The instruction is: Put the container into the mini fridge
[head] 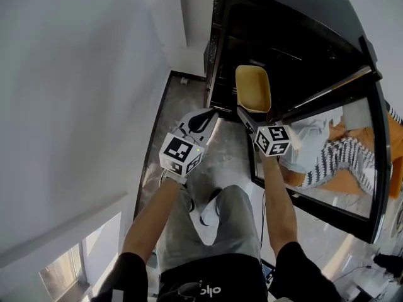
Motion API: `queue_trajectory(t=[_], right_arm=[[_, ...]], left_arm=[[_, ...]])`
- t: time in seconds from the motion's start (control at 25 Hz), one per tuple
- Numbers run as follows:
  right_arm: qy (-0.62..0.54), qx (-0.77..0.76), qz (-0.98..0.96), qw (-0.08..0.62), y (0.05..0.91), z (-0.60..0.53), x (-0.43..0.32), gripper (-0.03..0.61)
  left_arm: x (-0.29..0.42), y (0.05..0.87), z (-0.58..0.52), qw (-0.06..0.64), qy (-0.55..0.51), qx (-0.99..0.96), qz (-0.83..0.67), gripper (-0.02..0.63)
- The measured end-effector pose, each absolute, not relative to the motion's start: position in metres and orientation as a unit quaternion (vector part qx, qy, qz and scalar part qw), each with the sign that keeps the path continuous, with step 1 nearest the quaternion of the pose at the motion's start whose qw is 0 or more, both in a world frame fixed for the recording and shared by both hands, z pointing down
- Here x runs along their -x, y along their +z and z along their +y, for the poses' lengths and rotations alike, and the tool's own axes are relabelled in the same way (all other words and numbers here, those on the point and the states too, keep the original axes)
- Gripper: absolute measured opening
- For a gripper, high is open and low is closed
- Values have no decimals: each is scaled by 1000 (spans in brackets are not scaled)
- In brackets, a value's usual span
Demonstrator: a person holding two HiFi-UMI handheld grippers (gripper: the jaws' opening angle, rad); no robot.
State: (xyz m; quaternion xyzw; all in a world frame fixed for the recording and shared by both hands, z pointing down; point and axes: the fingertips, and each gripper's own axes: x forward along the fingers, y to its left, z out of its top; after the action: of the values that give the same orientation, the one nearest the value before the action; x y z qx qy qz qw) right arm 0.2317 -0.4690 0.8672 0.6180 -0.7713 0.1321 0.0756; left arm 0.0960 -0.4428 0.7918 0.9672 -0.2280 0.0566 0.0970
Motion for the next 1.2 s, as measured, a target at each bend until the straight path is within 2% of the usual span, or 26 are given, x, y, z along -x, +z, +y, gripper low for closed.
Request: queue_trajectory(t=[0.44, 1.2], right_arm=[[110, -667, -733, 72, 908, -537, -271, 508], [137, -713, -682, 82, 938, -577, -290, 509]], left_arm=[[-122, 834, -485, 71, 42, -977, -194, 6], [-118, 850, -510, 70, 40, -981, -179, 6]])
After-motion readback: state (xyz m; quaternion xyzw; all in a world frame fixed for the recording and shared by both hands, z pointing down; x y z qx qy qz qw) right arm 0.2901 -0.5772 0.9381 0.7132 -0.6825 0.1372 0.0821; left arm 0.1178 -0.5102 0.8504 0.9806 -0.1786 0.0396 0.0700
